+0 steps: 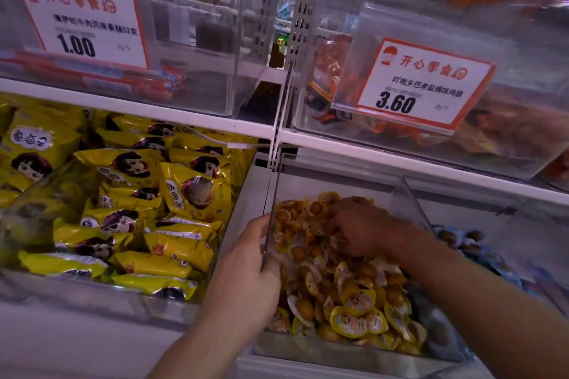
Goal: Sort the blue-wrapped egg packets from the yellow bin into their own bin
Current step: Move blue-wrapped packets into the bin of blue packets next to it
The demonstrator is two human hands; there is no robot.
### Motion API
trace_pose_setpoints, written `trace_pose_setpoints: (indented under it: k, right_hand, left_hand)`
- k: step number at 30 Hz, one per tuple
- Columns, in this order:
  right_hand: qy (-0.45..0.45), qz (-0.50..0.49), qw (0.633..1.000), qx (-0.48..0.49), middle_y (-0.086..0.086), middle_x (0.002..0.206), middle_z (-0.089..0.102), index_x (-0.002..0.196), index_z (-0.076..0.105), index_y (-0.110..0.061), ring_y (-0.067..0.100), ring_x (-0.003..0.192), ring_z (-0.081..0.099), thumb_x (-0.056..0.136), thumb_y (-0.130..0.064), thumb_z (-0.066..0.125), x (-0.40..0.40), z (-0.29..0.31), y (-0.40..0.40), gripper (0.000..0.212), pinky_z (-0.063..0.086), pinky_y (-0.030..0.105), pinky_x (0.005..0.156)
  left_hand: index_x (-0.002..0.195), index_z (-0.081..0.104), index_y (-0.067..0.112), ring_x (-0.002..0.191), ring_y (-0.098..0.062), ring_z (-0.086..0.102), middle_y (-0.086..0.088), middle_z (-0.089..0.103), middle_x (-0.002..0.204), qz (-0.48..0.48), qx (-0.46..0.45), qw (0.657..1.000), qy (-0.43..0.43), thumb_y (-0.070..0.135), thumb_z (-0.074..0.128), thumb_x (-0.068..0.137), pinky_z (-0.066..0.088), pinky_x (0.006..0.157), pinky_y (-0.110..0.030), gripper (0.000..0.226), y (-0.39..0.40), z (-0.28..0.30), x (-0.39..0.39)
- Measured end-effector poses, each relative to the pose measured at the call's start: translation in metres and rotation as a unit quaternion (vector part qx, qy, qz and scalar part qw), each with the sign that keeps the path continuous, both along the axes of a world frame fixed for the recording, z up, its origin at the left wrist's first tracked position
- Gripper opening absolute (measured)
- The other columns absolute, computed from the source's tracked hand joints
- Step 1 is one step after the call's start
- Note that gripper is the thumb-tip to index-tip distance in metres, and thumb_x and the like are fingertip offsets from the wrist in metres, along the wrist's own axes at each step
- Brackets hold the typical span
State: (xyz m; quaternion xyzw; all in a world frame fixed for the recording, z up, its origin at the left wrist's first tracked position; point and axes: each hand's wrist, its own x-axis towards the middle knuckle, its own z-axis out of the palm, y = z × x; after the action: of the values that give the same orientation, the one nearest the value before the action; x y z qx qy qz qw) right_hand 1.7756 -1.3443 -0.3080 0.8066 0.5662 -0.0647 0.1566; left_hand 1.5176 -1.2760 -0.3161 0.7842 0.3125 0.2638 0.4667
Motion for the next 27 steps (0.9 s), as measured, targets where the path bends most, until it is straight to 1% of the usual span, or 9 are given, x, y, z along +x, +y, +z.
trace_pose_setpoints:
  k: [4,7,9,11,13,15,18,22,27]
  right_hand:
    - [0.051,-0.006,0.998,0.030,-0.004,0.125,0.063,0.124,0.065,-0.046,0.026,0.123,0.051,0.081,-0.043,0.063,0.000,-0.001,0.002,0.043,0.041,0.037,0.108]
    - [0.041,-0.030,0.998,0.023,0.003,0.128,0.059,0.123,0.067,-0.038,0.029,0.126,0.049,0.087,-0.041,0.062,-0.003,0.001,-0.002,0.036,0.045,0.035,0.101]
    - [0.000,-0.039,0.999,0.006,0.009,0.121,0.057,0.112,0.069,-0.026,0.032,0.122,0.049,0.086,-0.036,0.064,-0.011,0.003,-0.004,0.028,0.042,0.036,0.094]
    - [-0.057,-0.014,0.998,-0.033,0.010,0.121,0.056,0.107,0.067,-0.020,0.033,0.123,0.045,0.086,-0.039,0.062,-0.023,0.001,0.001,0.029,0.032,0.046,0.105]
    - [-0.084,0.017,0.994,-0.063,0.012,0.136,0.050,0.124,0.063,-0.021,0.035,0.133,0.035,0.091,-0.048,0.055,-0.034,-0.006,0.005,0.043,0.015,0.060,0.115]
    - [-0.095,0.029,0.994,-0.048,0.013,0.147,0.041,0.139,0.053,-0.025,0.037,0.139,0.028,0.096,-0.050,0.047,-0.038,-0.014,0.008,0.051,0.007,0.065,0.117]
    - [-0.089,0.017,0.996,-0.007,0.013,0.147,0.039,0.146,0.045,-0.032,0.039,0.139,0.026,0.098,-0.052,0.041,-0.039,-0.024,0.010,0.052,0.007,0.065,0.117]
    - [-0.098,-0.007,0.995,0.007,0.012,0.142,0.042,0.136,0.057,-0.029,0.037,0.135,0.029,0.092,-0.063,0.043,-0.038,-0.032,0.019,0.057,0.010,0.065,0.115]
    - [-0.090,-0.024,0.994,0.051,0.014,0.138,0.044,0.132,0.058,-0.029,0.038,0.133,0.030,0.087,-0.070,0.044,-0.040,-0.043,0.026,0.062,0.009,0.069,0.113]
  left_hand:
    - [0.134,0.044,0.048,0.115,-0.002,0.057,0.024,0.059,0.125,0.001,-0.002,1.000,-0.001,0.032,0.052,0.099,0.049,0.099,-0.035,0.040,-0.001,0.002,-0.001]
    - [0.136,0.044,0.048,0.115,-0.004,0.057,0.024,0.059,0.124,-0.006,0.001,1.000,0.001,0.027,0.053,0.099,0.050,0.100,-0.036,0.044,-0.002,0.002,-0.002]
    - [0.136,0.044,0.048,0.115,-0.004,0.057,0.024,0.058,0.124,-0.006,0.009,1.000,0.004,0.024,0.053,0.098,0.049,0.099,-0.033,0.046,-0.001,0.000,-0.002]
    - [0.135,0.044,0.048,0.116,-0.001,0.055,0.027,0.057,0.123,-0.003,0.024,1.000,0.004,0.023,0.053,0.098,0.046,0.096,-0.025,0.045,-0.001,-0.001,0.000]
    - [0.134,0.044,0.048,0.115,0.002,0.053,0.030,0.055,0.120,0.002,0.035,0.999,0.005,0.027,0.053,0.098,0.040,0.089,-0.019,0.043,-0.001,-0.002,0.001]
    - [0.135,0.044,0.047,0.114,0.003,0.053,0.030,0.054,0.120,0.004,0.040,0.999,0.006,0.027,0.052,0.099,0.038,0.087,-0.016,0.042,-0.002,-0.002,0.001]
    - [0.137,0.043,0.045,0.115,0.001,0.054,0.028,0.055,0.124,0.002,0.046,0.999,0.007,0.019,0.052,0.097,0.039,0.089,-0.017,0.048,-0.002,-0.003,0.001]
    - [0.138,0.043,0.044,0.116,-0.001,0.054,0.024,0.056,0.129,0.003,0.047,0.999,0.008,0.017,0.052,0.097,0.040,0.092,-0.020,0.050,-0.002,-0.006,0.003]
    - [0.139,0.041,0.045,0.117,-0.001,0.055,0.025,0.057,0.128,0.004,0.048,0.999,0.001,0.018,0.052,0.098,0.042,0.096,-0.021,0.051,-0.002,-0.006,0.002]
